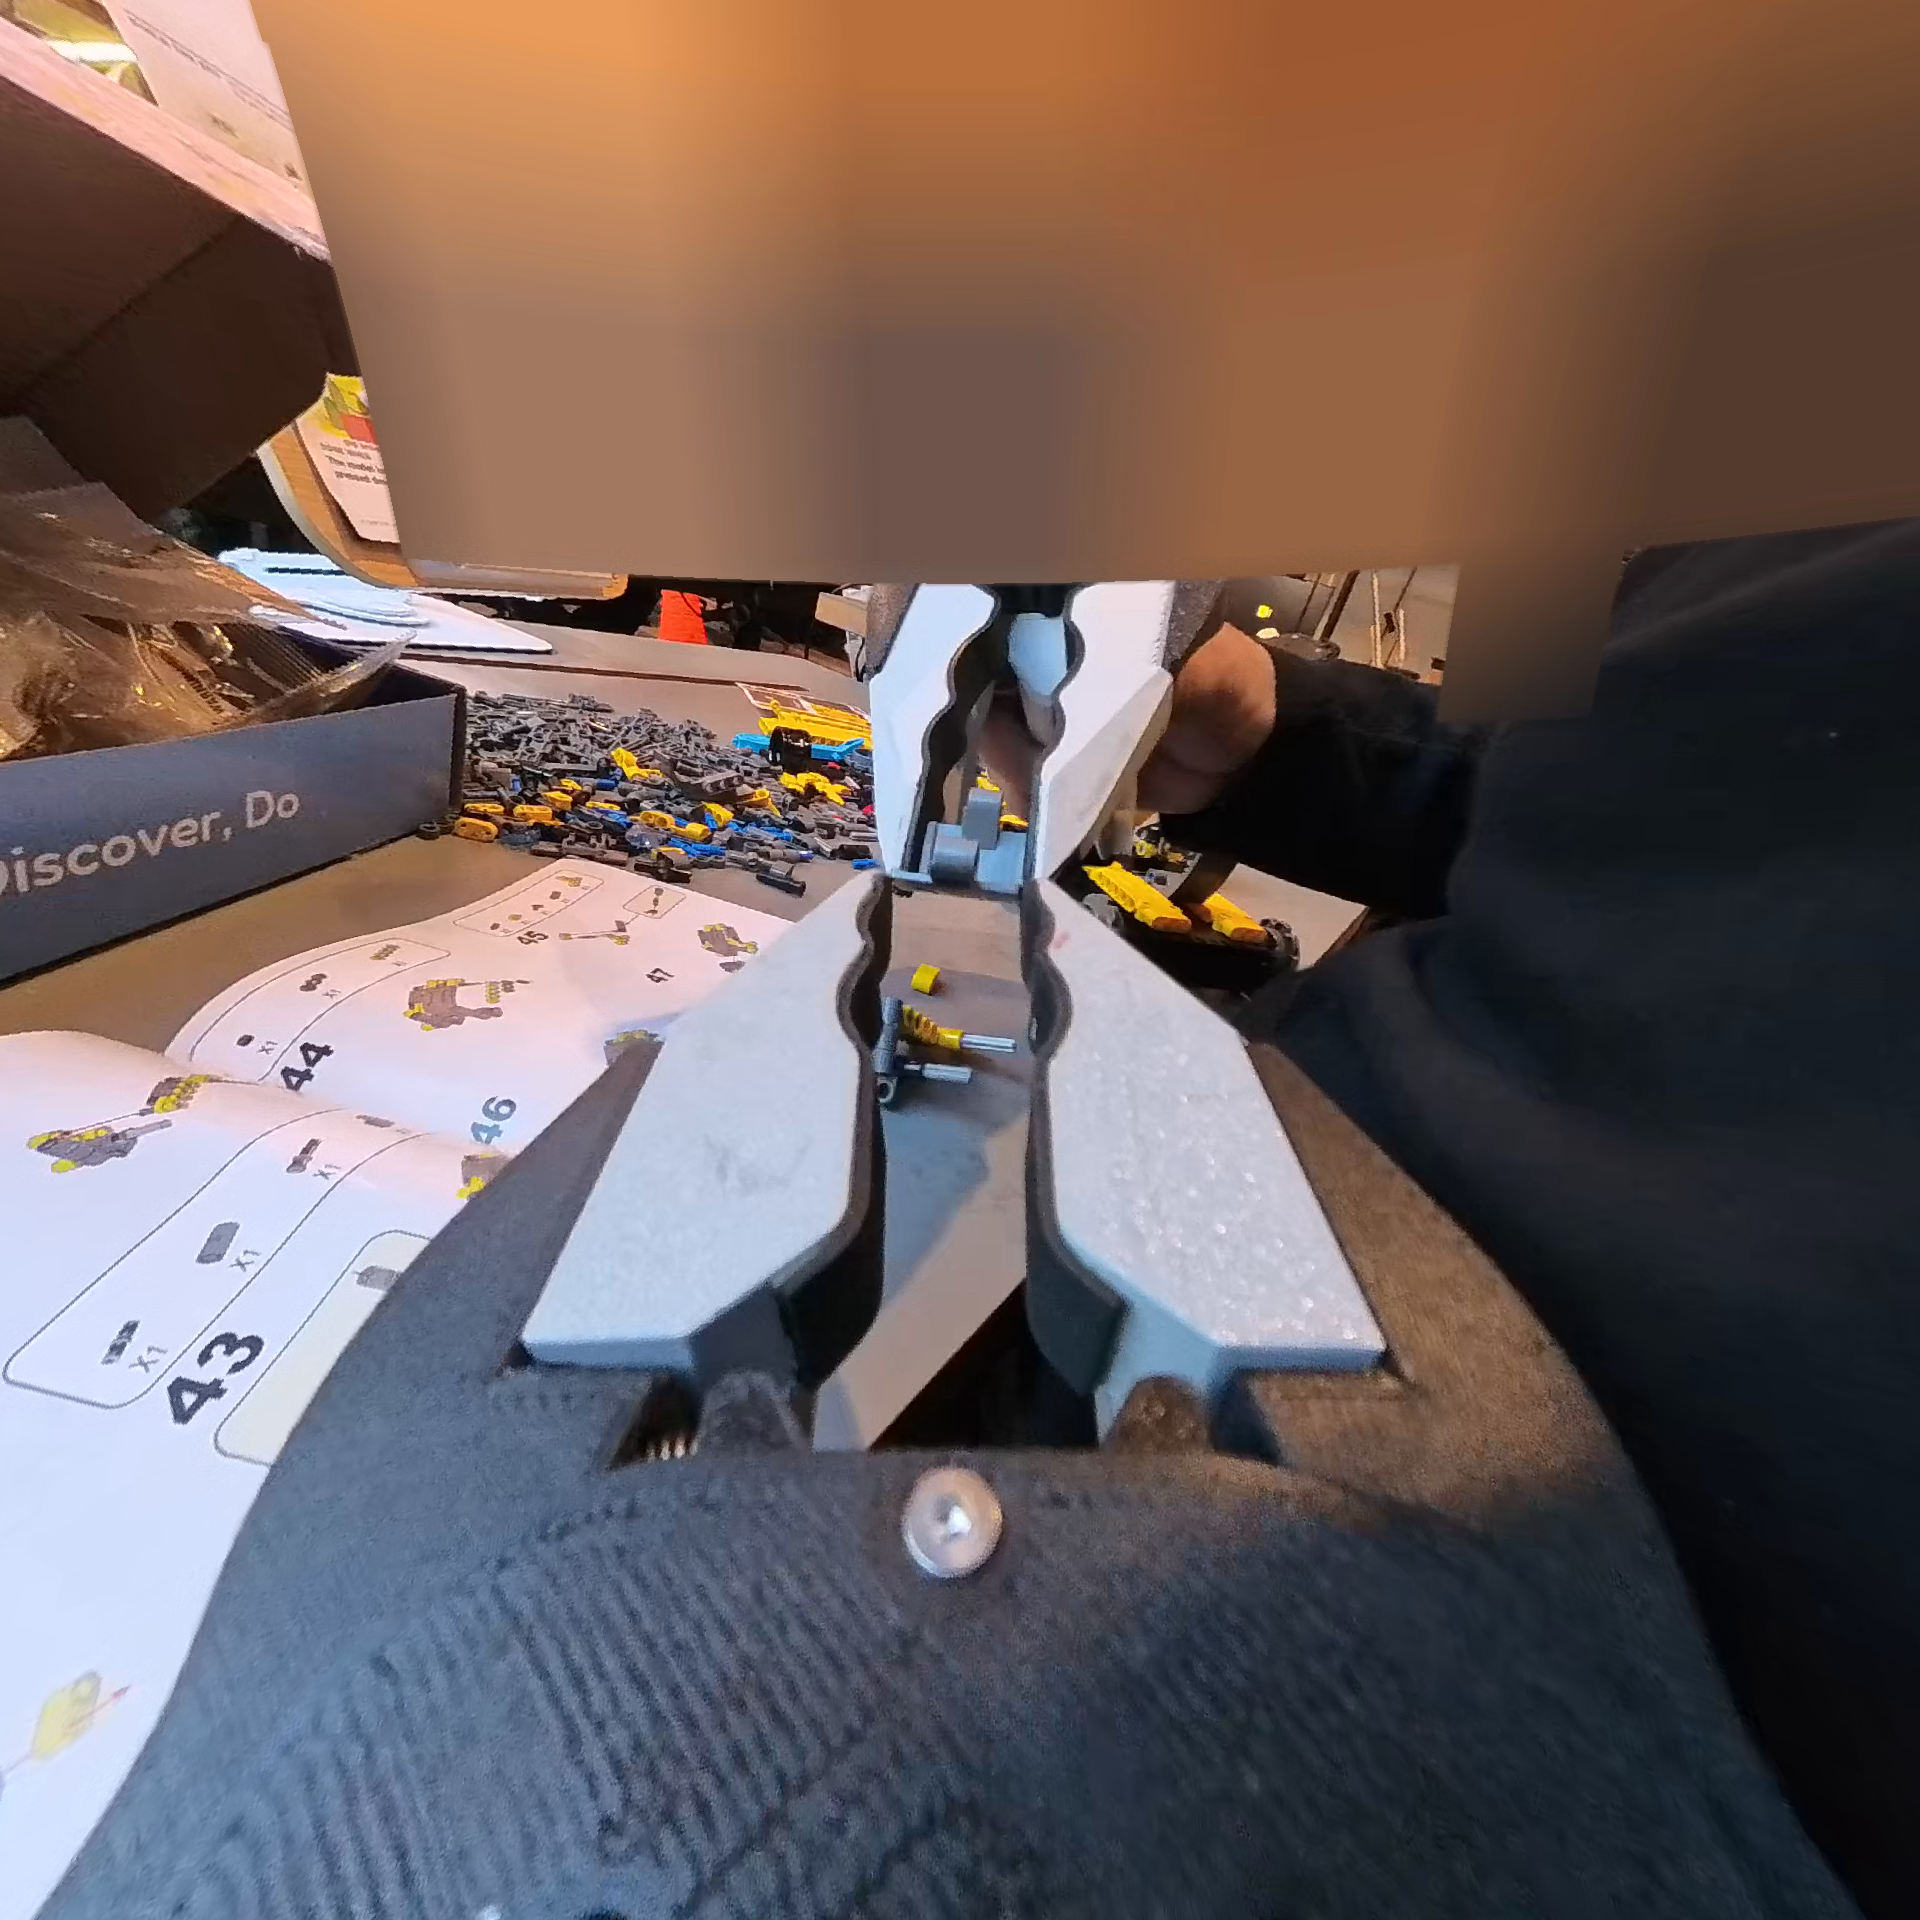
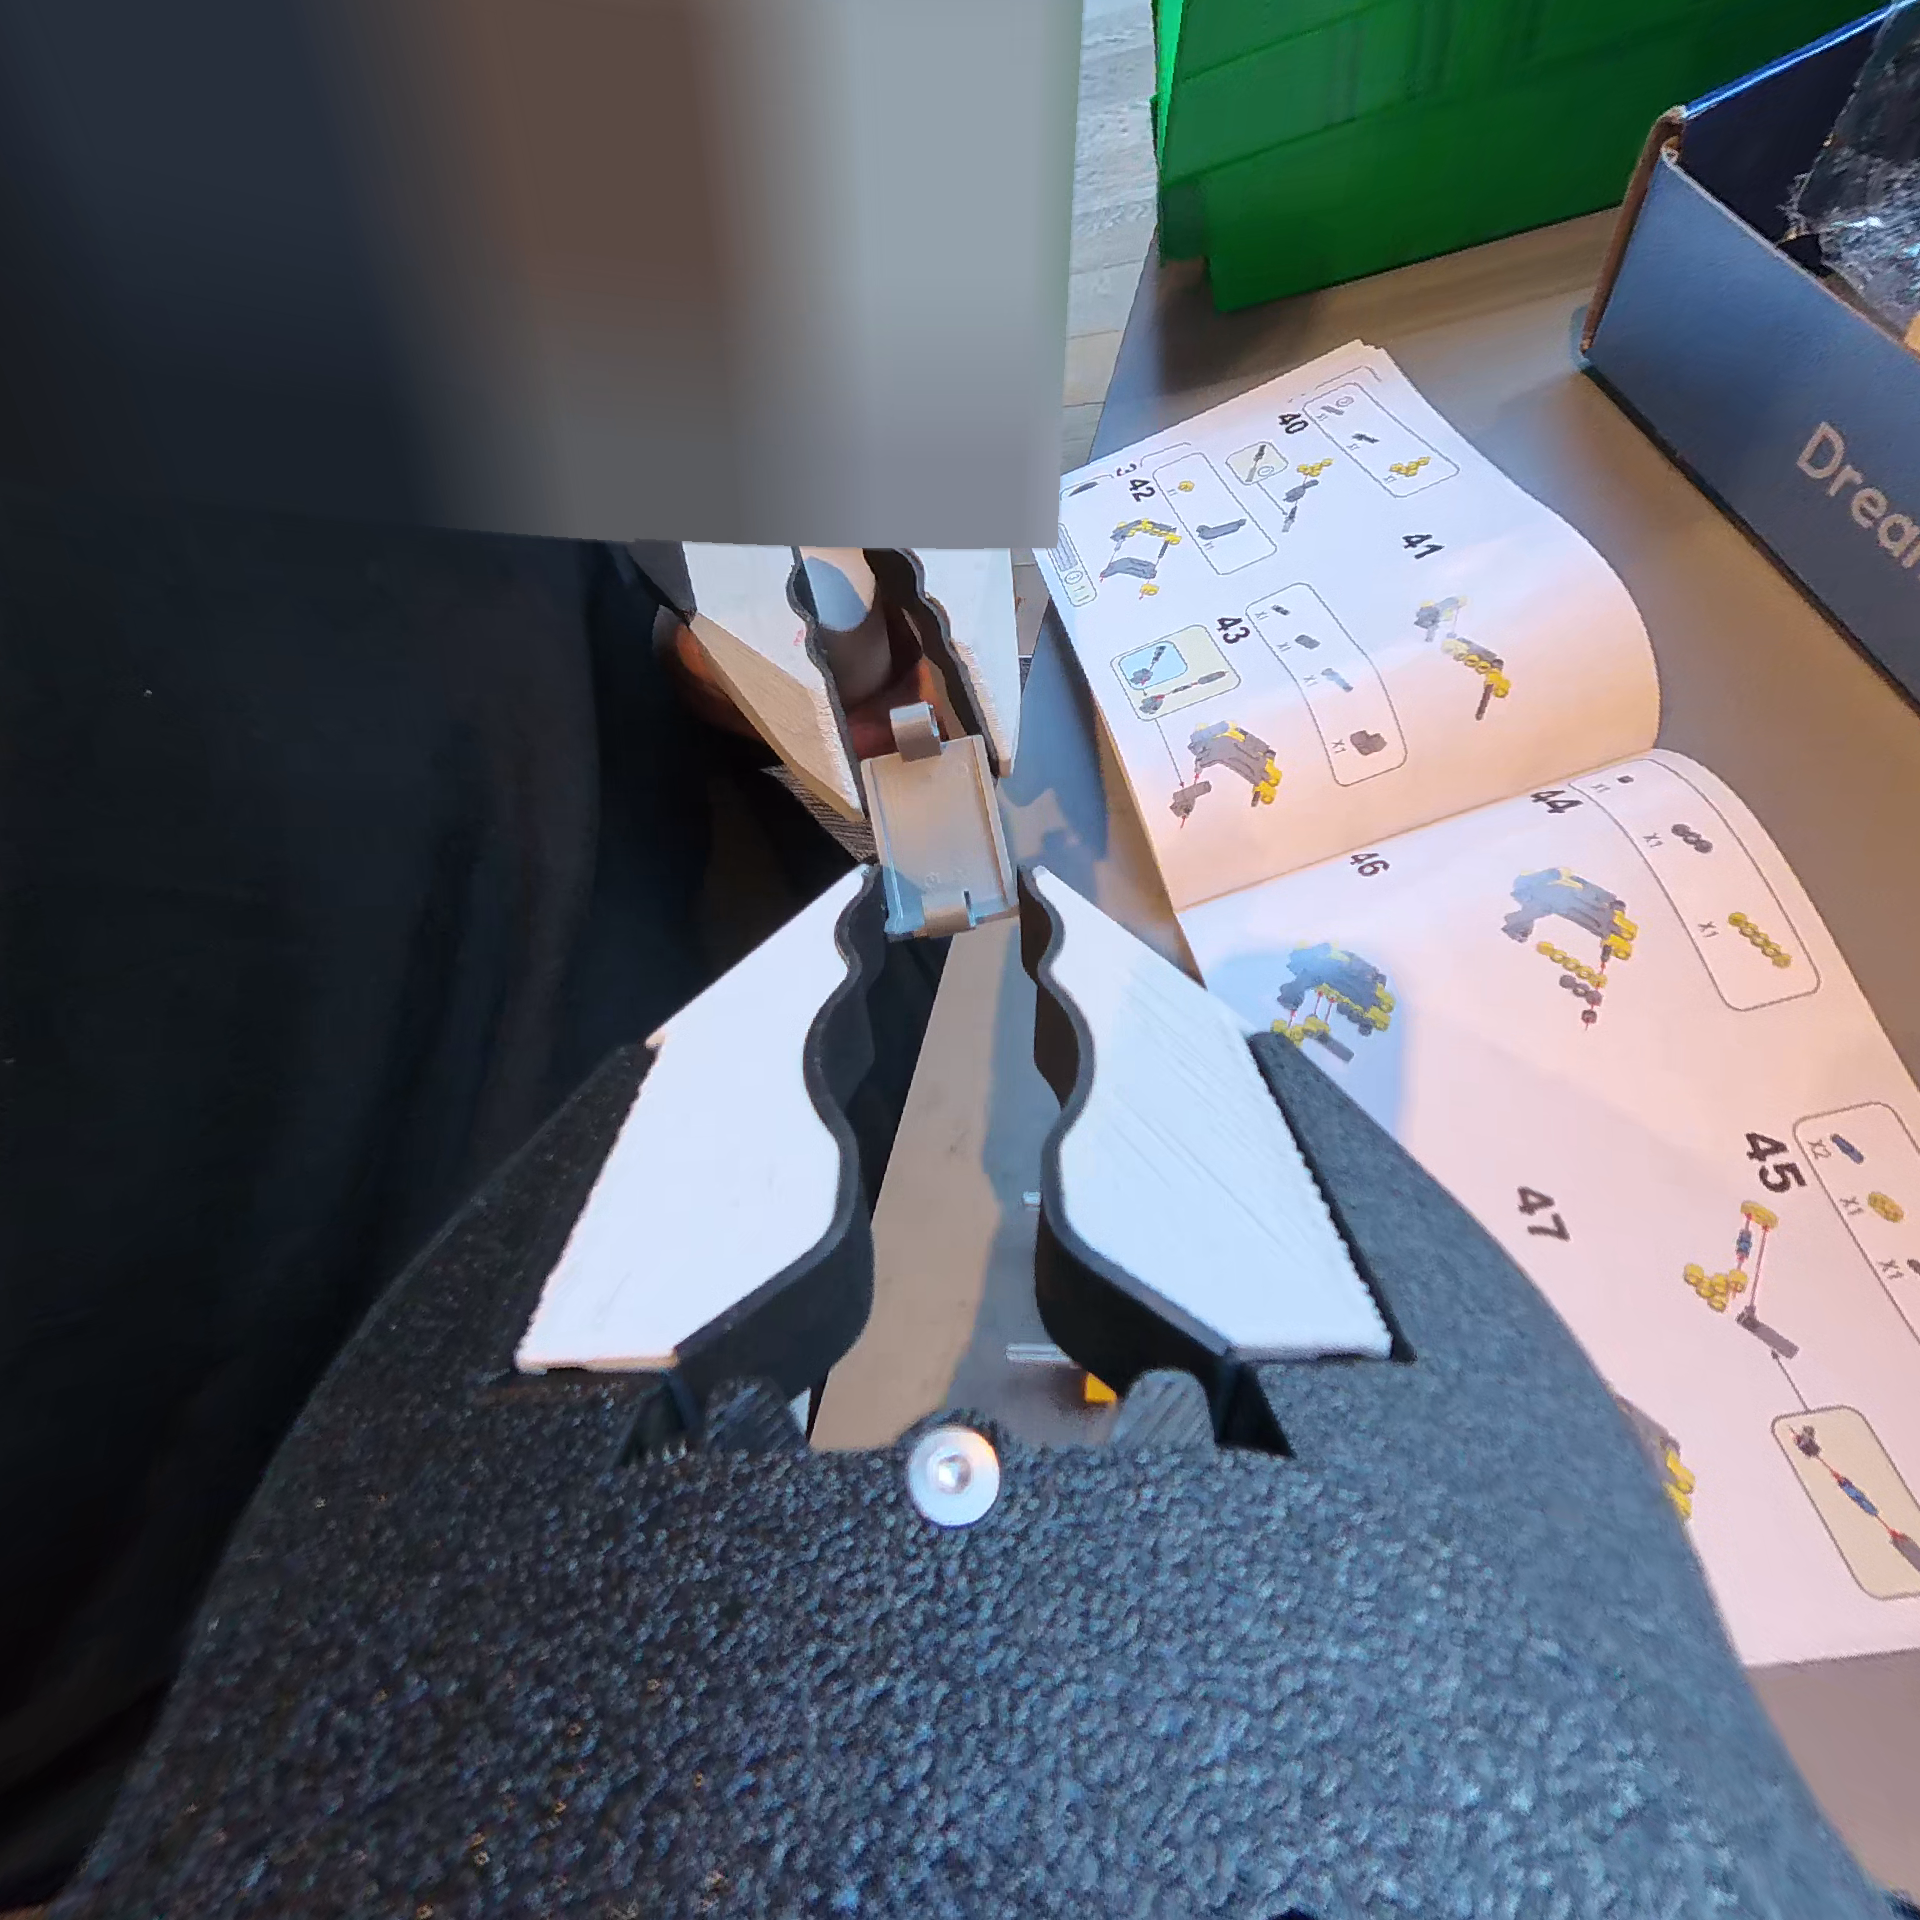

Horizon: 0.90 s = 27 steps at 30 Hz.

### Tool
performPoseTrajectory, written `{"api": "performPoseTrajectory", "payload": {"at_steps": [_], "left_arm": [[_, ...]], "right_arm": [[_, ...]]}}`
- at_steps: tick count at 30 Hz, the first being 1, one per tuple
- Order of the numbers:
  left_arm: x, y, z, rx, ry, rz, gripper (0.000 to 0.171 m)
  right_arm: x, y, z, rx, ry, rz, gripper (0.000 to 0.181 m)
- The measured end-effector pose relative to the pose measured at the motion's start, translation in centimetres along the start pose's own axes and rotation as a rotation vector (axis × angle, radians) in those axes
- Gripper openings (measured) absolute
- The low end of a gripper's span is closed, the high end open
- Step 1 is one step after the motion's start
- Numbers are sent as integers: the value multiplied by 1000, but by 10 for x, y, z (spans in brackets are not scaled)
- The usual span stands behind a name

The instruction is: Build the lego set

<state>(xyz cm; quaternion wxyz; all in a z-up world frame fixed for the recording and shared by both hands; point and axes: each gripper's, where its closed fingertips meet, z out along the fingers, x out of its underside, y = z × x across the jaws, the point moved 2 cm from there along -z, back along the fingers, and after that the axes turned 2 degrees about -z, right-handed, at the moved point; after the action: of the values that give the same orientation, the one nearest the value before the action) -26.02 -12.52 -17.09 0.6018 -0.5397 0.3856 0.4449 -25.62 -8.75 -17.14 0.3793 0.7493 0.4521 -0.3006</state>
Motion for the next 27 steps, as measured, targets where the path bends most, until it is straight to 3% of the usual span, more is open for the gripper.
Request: {"api": "performPoseTrajectory", "payload": {"at_steps": [9,18,27], "left_arm": [[1,4,-1,34,-13,-129,33],[3,-12,5,68,6,-65,34],[0,-12,4,76,-6,-59,32]], "right_arm": [[6,-1,-21,108,3,-24,25],[-11,12,-32,10,-226,72,25],[4,14,-2,180,65,-149,25]]}}
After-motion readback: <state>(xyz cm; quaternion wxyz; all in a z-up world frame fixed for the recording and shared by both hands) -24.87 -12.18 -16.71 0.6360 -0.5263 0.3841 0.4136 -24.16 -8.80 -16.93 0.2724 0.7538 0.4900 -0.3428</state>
